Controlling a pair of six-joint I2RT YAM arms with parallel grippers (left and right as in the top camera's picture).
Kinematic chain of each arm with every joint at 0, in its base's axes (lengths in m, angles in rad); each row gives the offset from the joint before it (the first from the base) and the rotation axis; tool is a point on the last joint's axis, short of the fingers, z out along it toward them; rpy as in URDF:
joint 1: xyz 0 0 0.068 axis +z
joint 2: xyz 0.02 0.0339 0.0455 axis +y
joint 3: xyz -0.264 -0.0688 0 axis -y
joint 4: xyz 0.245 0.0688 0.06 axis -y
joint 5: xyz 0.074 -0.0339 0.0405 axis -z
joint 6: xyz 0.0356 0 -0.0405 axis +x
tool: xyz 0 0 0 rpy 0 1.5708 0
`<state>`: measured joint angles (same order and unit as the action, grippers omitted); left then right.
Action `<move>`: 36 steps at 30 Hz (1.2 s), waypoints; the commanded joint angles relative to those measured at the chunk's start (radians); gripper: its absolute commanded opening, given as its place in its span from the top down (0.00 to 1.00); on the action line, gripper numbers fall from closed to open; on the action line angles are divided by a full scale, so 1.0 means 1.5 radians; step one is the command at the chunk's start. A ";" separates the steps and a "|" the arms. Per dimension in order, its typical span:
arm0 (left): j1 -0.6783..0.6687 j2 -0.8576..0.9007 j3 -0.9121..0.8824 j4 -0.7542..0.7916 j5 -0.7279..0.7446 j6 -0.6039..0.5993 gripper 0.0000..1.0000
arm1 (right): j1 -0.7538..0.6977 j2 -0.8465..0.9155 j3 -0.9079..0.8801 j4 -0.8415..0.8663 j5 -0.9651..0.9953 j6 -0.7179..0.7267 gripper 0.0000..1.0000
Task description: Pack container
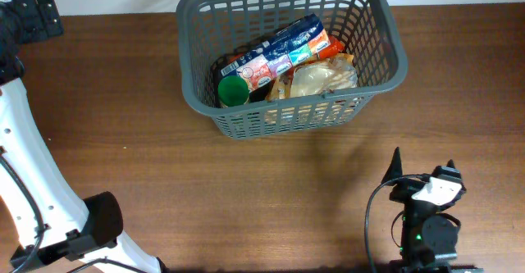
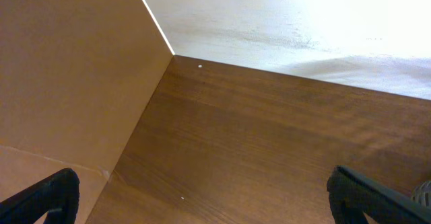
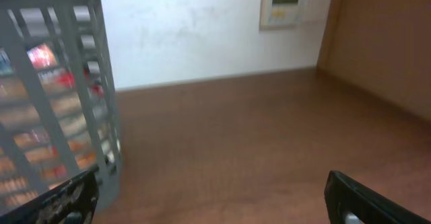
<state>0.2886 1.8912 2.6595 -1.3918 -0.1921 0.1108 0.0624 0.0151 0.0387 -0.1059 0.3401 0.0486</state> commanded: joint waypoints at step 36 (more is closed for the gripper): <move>-0.227 -0.767 -1.072 0.579 0.071 -0.006 0.01 | 0.002 -0.008 -0.016 0.024 0.008 0.001 0.01</move>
<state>-0.0502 0.9882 1.3895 -0.7788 -0.1402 0.1104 0.0624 0.0113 0.0257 -0.0715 0.3405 0.0490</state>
